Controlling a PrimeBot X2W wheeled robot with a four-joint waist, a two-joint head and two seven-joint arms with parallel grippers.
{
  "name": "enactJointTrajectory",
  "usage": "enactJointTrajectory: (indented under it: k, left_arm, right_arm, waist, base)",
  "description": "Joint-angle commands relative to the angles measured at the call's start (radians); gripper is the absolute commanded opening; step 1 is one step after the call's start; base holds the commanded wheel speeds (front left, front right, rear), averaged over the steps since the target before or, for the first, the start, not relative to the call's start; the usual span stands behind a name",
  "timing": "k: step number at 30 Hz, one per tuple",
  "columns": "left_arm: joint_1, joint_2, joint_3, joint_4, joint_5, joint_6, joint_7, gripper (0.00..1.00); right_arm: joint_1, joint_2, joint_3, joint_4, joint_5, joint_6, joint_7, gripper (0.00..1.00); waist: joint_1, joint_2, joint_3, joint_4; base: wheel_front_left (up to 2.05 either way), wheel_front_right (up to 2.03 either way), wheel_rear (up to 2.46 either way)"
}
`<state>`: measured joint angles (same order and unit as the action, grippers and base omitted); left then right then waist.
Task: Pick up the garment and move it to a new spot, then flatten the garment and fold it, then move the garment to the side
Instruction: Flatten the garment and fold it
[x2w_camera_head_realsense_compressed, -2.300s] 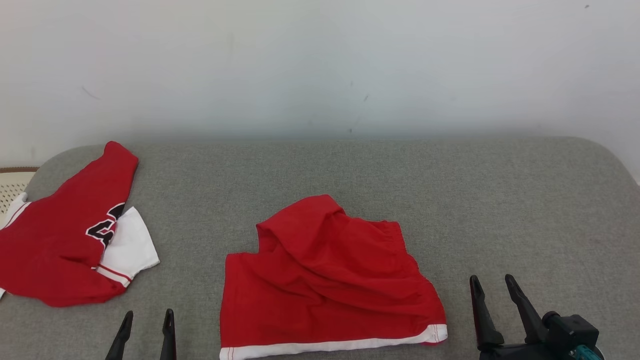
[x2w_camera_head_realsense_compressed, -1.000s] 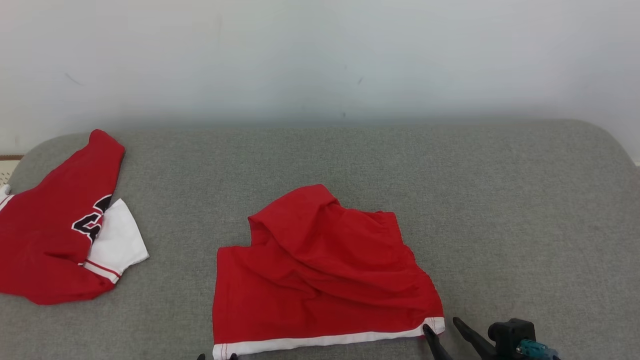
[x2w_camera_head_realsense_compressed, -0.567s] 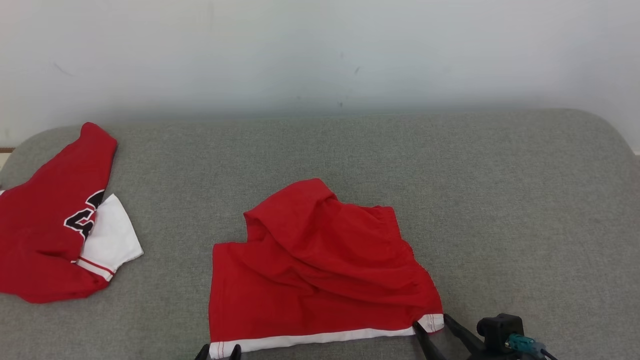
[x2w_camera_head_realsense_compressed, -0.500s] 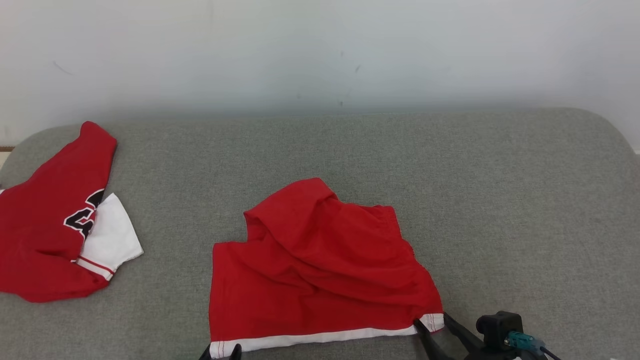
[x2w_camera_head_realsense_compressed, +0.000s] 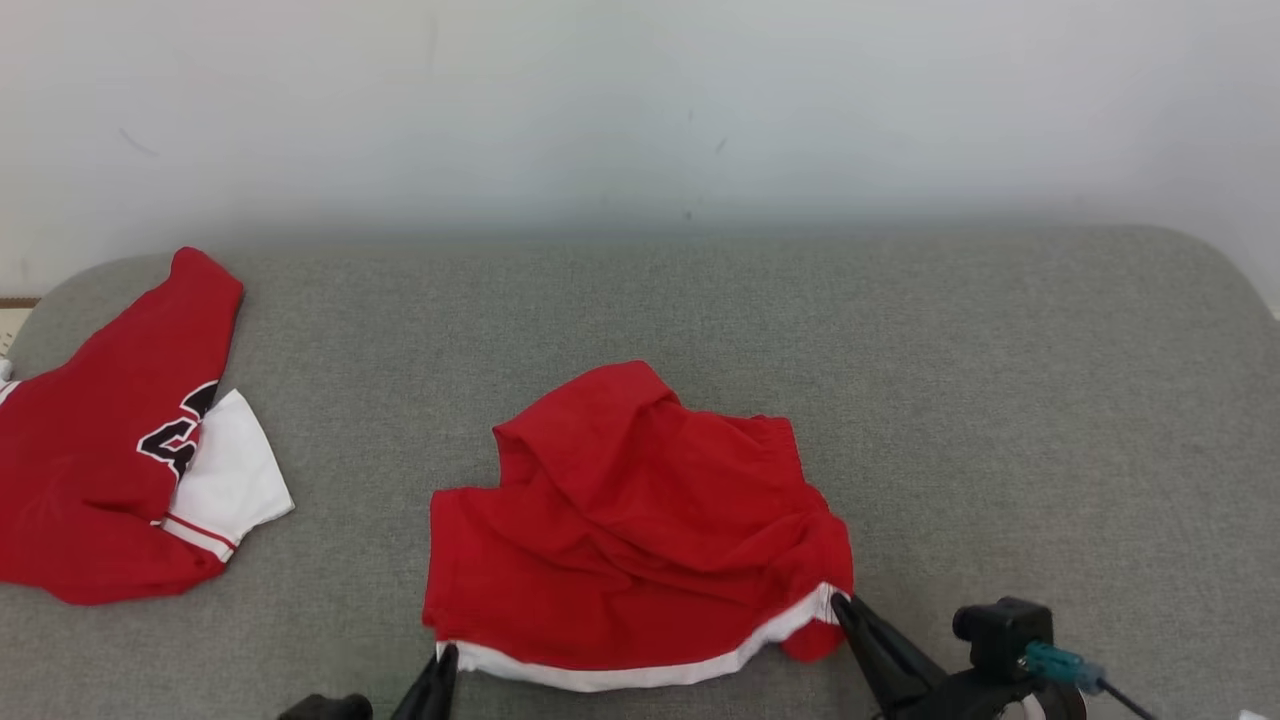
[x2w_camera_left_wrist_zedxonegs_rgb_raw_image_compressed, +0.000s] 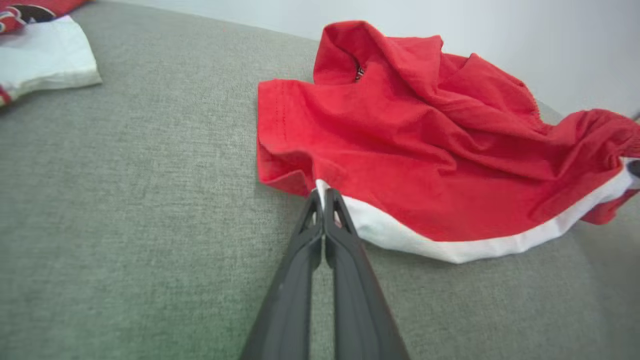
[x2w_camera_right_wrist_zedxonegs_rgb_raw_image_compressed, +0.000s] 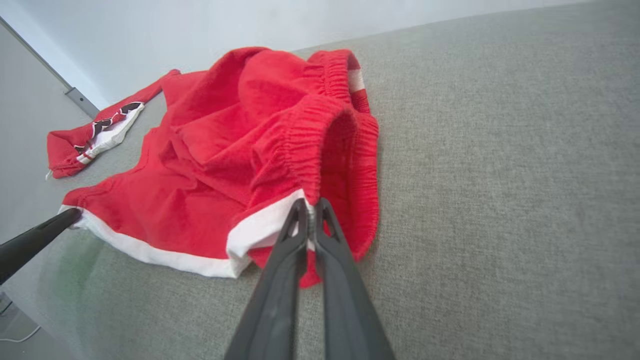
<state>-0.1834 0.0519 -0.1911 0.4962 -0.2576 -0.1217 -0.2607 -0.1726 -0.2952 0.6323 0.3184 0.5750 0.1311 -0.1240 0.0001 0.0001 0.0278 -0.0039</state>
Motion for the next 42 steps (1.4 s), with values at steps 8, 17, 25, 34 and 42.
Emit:
enactJointTrajectory:
  k: [8, 17, 25, 34, 42]
  left_arm:
    - [-0.059, 0.041, -0.002, -0.115, 0.030, -0.007, -0.005, 0.00]
    - [-0.428, 0.199, -0.115, -0.098, -0.028, -0.008, 0.054, 0.00]
    - [-0.902, 0.316, -0.257, -0.041, -0.126, -0.008, 0.136, 0.00]
    - [-1.337, 0.376, -0.312, 0.140, -0.224, -0.008, 0.172, 0.00]
    - [-1.529, 0.335, -0.354, 0.251, -0.228, -0.008, 0.128, 0.00]
  right_arm:
    - [-0.047, -0.041, -0.011, -0.106, 0.121, -0.001, -0.011, 0.00]
    - [-0.381, -0.039, 0.011, -0.056, 0.200, -0.001, 0.015, 0.00]
    - [-0.847, -0.017, -0.016, 0.087, 0.361, -0.001, 0.049, 0.00]
    - [-1.309, 0.063, -0.063, 0.361, 0.490, 0.000, 0.061, 0.00]
    - [-1.518, 0.102, -0.050, 0.530, 0.481, 0.000, -0.010, 0.00]
  waist:
    - [-0.0001, -0.0001, -0.004, -0.001]
    - [-0.0001, -0.0001, 0.139, -0.031]
    - [-0.0001, -0.0001, 0.323, -0.074]
    - [-0.0001, -0.0001, 0.450, -0.139]
    - [-0.0001, -0.0001, 0.439, -0.134]
  base:
    - [0.00, 0.00, 0.00]
    - [0.00, 0.00, 0.00]
    - [0.00, 0.00, 0.00]
    - [0.00, 0.00, 0.00]
    - [0.00, 0.00, 0.00]
